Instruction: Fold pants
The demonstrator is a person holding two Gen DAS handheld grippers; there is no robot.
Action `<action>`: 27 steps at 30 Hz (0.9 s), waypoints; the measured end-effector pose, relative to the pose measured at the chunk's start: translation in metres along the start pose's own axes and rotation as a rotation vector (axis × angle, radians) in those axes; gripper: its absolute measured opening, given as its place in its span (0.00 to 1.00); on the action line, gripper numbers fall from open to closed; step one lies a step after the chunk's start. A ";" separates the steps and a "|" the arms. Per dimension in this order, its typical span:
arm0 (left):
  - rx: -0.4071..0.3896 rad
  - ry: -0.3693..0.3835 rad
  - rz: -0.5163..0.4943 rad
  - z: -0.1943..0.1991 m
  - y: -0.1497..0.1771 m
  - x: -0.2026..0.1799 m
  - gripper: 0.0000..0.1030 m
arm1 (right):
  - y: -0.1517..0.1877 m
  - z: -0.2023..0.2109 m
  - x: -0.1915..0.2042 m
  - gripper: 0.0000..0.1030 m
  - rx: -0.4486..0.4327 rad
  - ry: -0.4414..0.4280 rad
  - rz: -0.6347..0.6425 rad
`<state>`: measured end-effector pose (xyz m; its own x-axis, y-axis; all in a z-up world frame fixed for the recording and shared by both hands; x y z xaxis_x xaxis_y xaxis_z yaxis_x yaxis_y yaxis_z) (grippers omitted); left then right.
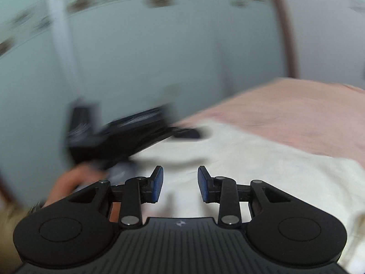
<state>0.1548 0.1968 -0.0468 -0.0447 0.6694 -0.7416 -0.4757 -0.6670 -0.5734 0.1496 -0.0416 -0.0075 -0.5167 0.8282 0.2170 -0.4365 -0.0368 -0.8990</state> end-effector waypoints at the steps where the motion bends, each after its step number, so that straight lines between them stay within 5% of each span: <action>1: -0.003 -0.007 -0.008 0.000 0.000 0.000 0.92 | 0.003 -0.010 -0.004 0.31 0.049 0.074 0.020; 3: -0.008 -0.025 -0.027 0.000 0.000 0.001 0.84 | 0.021 -0.034 -0.009 0.31 0.181 0.166 0.074; 8: 0.007 -0.108 0.019 0.001 -0.005 0.019 0.17 | 0.024 -0.044 -0.005 0.36 0.160 0.149 0.084; 11: -0.003 -0.082 0.006 0.004 -0.007 0.019 0.12 | 0.016 -0.047 -0.008 0.38 0.143 0.130 0.033; 18: -0.134 -0.065 -0.305 0.034 0.006 -0.050 0.10 | 0.005 -0.066 -0.017 0.39 0.144 0.126 0.077; 27: -0.200 0.098 -0.589 0.071 0.054 -0.149 0.11 | -0.021 -0.026 -0.017 0.40 -0.074 0.102 0.160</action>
<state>0.0736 0.0845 0.0574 0.2599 0.9166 -0.3040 -0.2217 -0.2498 -0.9426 0.1867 -0.0408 -0.0027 -0.4959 0.8678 0.0327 -0.2976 -0.1344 -0.9452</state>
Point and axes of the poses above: each gripper's, at about its wrist camera, not at the fingertips, and z roughly against the way its jaws point, x to its left, y to its underside, the point moved 2 cm from there along -z, roughly the way its jaws point, and after that the axes turned 4 degrees about -x, right-handed, at the moved point
